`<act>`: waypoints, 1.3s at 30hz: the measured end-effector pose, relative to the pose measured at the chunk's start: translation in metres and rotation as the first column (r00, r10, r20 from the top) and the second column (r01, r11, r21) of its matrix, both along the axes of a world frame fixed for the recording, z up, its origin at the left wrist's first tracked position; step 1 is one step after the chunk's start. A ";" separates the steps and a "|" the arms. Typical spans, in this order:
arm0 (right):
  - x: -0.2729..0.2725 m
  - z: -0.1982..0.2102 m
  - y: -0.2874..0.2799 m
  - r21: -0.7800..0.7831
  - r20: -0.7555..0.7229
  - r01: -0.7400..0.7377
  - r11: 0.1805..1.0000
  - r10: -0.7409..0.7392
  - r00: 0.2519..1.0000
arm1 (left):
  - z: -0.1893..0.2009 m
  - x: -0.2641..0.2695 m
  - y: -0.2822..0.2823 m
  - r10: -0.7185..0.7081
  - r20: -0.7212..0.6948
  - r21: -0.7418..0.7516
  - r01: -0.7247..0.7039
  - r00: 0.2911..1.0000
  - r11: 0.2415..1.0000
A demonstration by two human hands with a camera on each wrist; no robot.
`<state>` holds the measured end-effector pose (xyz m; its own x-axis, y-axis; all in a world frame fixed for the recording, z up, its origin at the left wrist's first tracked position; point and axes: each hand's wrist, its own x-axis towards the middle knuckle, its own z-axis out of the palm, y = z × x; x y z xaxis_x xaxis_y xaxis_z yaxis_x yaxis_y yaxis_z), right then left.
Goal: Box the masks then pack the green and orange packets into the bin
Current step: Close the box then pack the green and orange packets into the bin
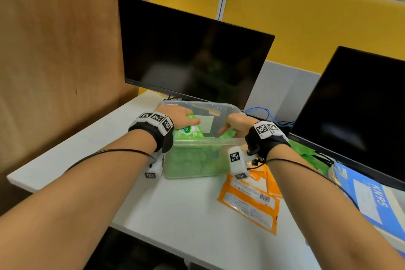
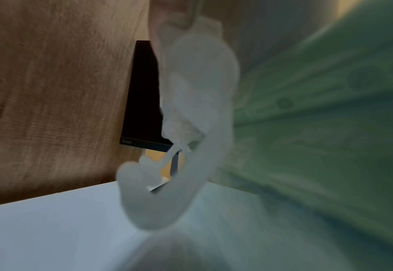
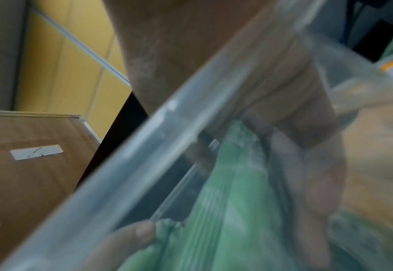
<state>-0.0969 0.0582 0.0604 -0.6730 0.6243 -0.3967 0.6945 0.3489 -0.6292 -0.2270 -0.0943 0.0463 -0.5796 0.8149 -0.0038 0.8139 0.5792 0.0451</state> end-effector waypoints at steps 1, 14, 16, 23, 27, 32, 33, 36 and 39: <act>-0.001 0.000 0.002 -0.008 0.025 -0.042 0.999 0.042 0.999 | 0.000 0.000 0.000 -0.002 -0.001 0.003 0.002 1.000 1.000; 0.005 -0.027 0.003 0.602 0.462 -0.482 0.637 0.215 0.860 | -0.001 0.000 0.001 -0.005 0.001 -0.008 0.005 1.000 1.000; 0.007 -0.019 -0.007 0.597 0.430 -0.475 0.647 0.242 0.870 | -0.001 -0.002 0.001 -0.001 -0.004 -0.009 0.001 1.000 1.000; 0.021 -0.006 -0.003 0.586 0.455 -0.490 0.645 0.238 0.858 | -0.001 -0.002 0.002 0.007 0.003 -0.017 -0.007 1.000 1.000; 0.024 -0.009 -0.005 0.567 0.488 -0.514 0.644 0.239 0.839 | -0.001 -0.001 0.001 0.012 0.003 -0.018 -0.012 1.000 1.000; 0.015 -0.014 0.007 0.536 0.409 -0.436 0.722 0.230 0.883 | 0.000 -0.001 0.001 0.006 0.018 -0.025 -0.006 1.000 1.000; 0.015 -0.016 0.007 0.545 0.424 -0.432 0.719 0.208 0.881 | 0.000 -0.001 0.001 0.007 0.020 -0.025 -0.006 1.000 1.000; 0.000 -0.030 0.009 0.568 0.425 -0.442 0.694 0.212 0.880 | 0.000 -0.001 0.003 0.009 0.020 -0.028 -0.009 1.000 1.000; -0.015 -0.022 0.002 0.549 -0.061 -0.127 0.826 0.190 0.980 | 0.000 -0.002 0.002 0.004 0.022 -0.025 -0.004 1.000 1.000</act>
